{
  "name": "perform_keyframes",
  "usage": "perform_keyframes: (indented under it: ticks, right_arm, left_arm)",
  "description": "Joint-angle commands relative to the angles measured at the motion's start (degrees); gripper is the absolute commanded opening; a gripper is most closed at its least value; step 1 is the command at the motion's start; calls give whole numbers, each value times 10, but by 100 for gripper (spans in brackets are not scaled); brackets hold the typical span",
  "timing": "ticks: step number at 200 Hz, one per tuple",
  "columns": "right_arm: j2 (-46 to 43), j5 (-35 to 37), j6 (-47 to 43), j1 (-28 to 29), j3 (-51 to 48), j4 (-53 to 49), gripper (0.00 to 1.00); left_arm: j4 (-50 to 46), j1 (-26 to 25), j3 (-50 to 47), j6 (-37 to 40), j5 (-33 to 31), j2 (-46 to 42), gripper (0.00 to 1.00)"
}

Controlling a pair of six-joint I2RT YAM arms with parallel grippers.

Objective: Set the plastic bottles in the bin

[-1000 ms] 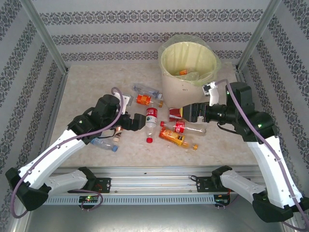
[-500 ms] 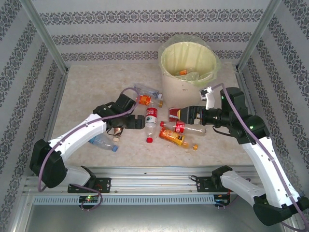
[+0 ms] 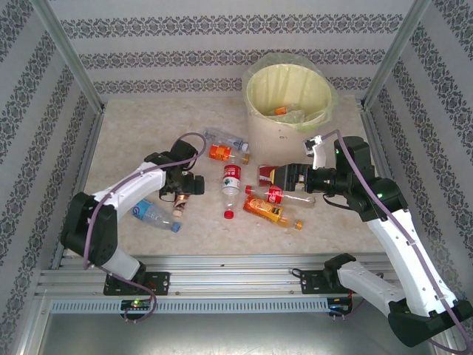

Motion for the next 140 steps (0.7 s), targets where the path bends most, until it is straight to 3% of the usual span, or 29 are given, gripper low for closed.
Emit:
perform_keyframes:
  ticks: [1,60,140]
  right_arm:
    - [-4,-11,7,7,-6,13,98]
    - [-1,-7,6,7,-8,13,98]
    - [-2,-7,7,8,-10,15,98]
  left_arm:
    - [-27,19,6,25,-12,19,95]
    - [-20,24,-12,39,31,57,90]
    - [-23,24,-25,30,33,80,81]
